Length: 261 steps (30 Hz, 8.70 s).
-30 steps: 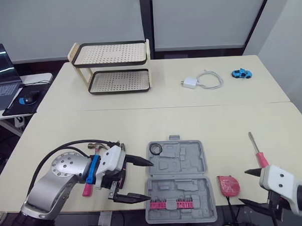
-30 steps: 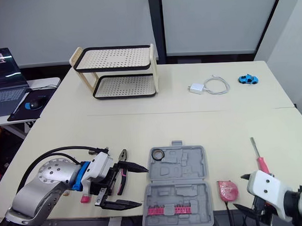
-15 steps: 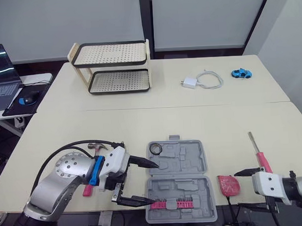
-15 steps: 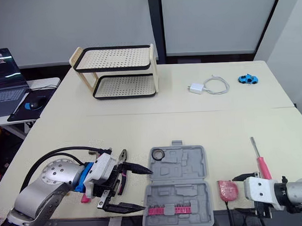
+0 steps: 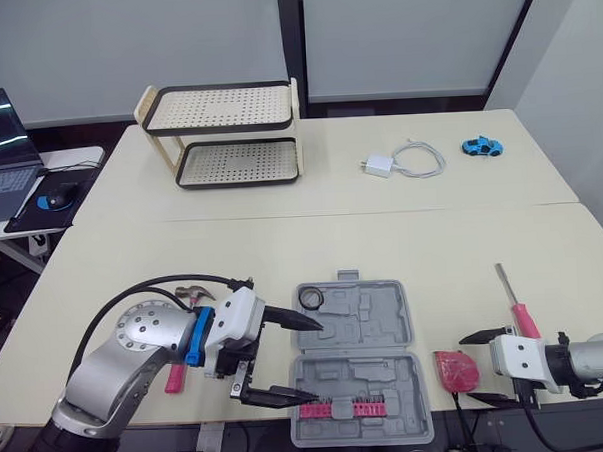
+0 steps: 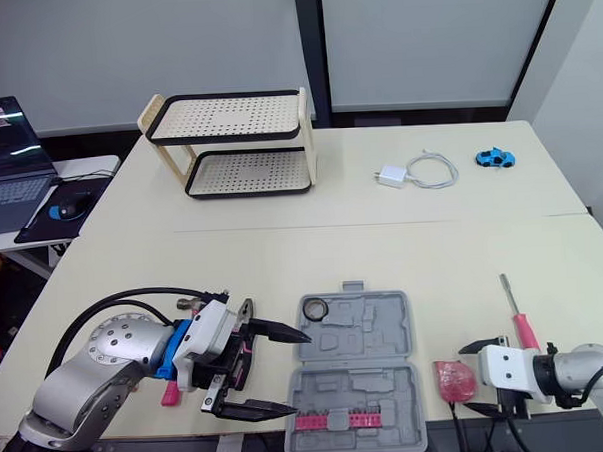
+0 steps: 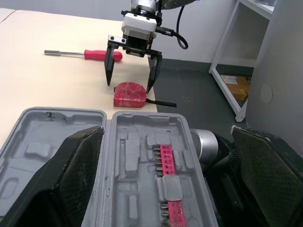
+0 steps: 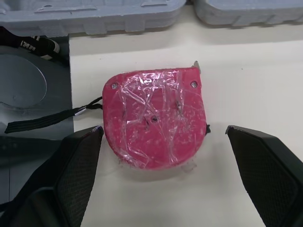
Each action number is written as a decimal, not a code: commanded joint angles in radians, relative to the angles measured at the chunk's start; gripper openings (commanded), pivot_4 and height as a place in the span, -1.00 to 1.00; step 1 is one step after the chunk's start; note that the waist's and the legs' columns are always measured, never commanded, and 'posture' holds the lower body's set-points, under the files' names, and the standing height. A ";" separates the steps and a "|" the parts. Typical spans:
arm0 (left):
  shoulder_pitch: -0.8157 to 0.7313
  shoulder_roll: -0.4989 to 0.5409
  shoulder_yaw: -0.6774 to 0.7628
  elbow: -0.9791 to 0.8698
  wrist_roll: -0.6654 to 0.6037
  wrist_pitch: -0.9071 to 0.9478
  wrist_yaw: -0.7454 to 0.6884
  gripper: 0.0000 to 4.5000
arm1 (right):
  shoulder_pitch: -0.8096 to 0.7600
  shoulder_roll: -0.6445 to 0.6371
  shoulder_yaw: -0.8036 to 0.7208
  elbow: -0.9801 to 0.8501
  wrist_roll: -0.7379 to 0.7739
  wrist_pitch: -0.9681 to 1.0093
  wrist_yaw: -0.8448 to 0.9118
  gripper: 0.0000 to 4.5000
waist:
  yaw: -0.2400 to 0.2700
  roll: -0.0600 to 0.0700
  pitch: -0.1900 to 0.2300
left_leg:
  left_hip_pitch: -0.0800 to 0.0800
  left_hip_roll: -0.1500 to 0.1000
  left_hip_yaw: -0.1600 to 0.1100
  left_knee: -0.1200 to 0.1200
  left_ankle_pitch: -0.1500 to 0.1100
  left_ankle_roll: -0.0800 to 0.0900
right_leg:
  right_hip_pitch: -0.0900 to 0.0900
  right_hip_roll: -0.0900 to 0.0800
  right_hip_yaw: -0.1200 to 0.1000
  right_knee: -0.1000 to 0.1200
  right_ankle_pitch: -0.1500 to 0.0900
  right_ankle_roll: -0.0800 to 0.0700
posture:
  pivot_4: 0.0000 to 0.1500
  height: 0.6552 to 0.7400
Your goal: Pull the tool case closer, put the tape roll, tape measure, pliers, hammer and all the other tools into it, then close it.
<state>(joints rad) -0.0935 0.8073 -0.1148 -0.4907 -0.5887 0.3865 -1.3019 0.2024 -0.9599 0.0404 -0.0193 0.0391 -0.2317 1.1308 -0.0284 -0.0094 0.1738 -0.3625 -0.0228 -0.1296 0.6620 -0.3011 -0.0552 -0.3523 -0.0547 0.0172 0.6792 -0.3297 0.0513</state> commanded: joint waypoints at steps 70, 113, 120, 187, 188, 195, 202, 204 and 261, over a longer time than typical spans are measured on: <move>-0.079 -0.025 0.022 0.192 0.184 -0.093 0.104 1.00 | -0.956 0.176 0.672 -0.130 -0.262 0.922 0.115 0.42 | -0.004 0.001 0.001 | -0.005 0.000 -0.005 0.000 0.001 -0.001 | -0.008 -0.001 0.000 0.001 0.000 0.000 | 1.00 1.00; -0.056 -0.019 0.027 0.144 0.160 -0.076 0.112 1.00 | -0.741 0.219 0.376 -0.290 -0.114 0.842 0.055 0.09 | -0.005 0.001 0.001 | -0.017 -0.001 -0.004 0.002 0.003 -0.005 | -0.020 -0.001 0.000 0.004 0.001 0.000 | 1.00 1.00; -0.062 -0.018 0.027 0.153 0.160 -0.082 0.103 1.00 | -0.706 0.236 0.345 -0.273 -0.086 0.804 -0.002 -0.54 | -0.004 0.001 0.001 | -0.017 0.000 -0.004 0.002 0.003 -0.005 | -0.020 0.000 0.000 0.004 0.001 0.000 | 1.00 1.00; 0.244 -0.034 0.856 0.872 0.176 -0.180 0.629 1.00 | 0.267 0.220 -0.810 -0.153 0.108 0.336 -0.250 -0.54 | 0.000 0.001 -0.002 | 0.000 0.001 -0.003 -0.002 0.000 0.000 | -0.004 -0.001 0.002 0.001 0.000 0.000 | 1.00 1.00; 0.257 -0.046 0.865 0.872 0.169 -0.170 0.643 1.00 | 0.278 0.223 -0.812 -0.137 0.107 0.327 -0.255 -0.54 | -0.001 0.001 -0.002 | 0.000 0.001 -0.002 -0.002 0.000 0.000 | -0.004 -0.002 0.003 0.001 0.000 0.000 | 1.00 1.00; 0.308 -0.097 0.880 0.861 0.136 -0.133 0.704 1.00 | 0.287 0.212 -0.807 -0.079 0.149 0.335 -0.257 0.19 | 0.000 0.000 -0.003 | 0.001 0.001 -0.002 -0.002 0.000 0.000 | -0.002 -0.002 0.002 0.001 0.000 0.000 | 1.00 1.00; 0.326 -0.097 0.867 0.823 0.110 -0.109 0.704 1.00 | 0.261 0.145 -0.788 -0.108 0.180 0.343 -0.208 0.99 | 0.000 0.001 -0.004 | 0.001 0.001 -0.002 -0.002 0.000 0.000 | -0.002 -0.003 0.002 0.001 0.000 0.000 | 1.00 1.00; 0.342 -0.089 0.867 0.802 0.105 -0.100 0.689 1.00 | 0.264 0.116 -0.782 -0.146 0.192 0.352 -0.172 0.99 | 0.000 0.002 -0.004 | 0.001 0.001 -0.002 -0.002 0.000 0.000 | -0.002 -0.003 0.002 0.001 0.000 0.000 | 1.00 1.00; 0.449 0.230 0.848 0.812 0.191 -0.145 0.160 1.00 | 0.068 -0.271 -0.706 -0.096 0.237 0.336 0.326 0.99 | -0.022 0.003 -0.001 | 0.000 0.002 0.006 -0.003 -0.001 0.002 | -0.004 -0.001 0.003 0.001 0.000 -0.001 | 1.00 1.00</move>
<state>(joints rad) 0.3413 1.0510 0.6812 0.3915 -0.3680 0.2020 -1.1802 0.2908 -1.2269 -0.6435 -0.0572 0.2401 0.0793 1.4603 -0.0503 -0.0066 0.1725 -0.3626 -0.0202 -0.1243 0.6594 -0.3024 -0.0536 -0.3566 -0.0560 0.0205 0.6801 -0.3299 0.0508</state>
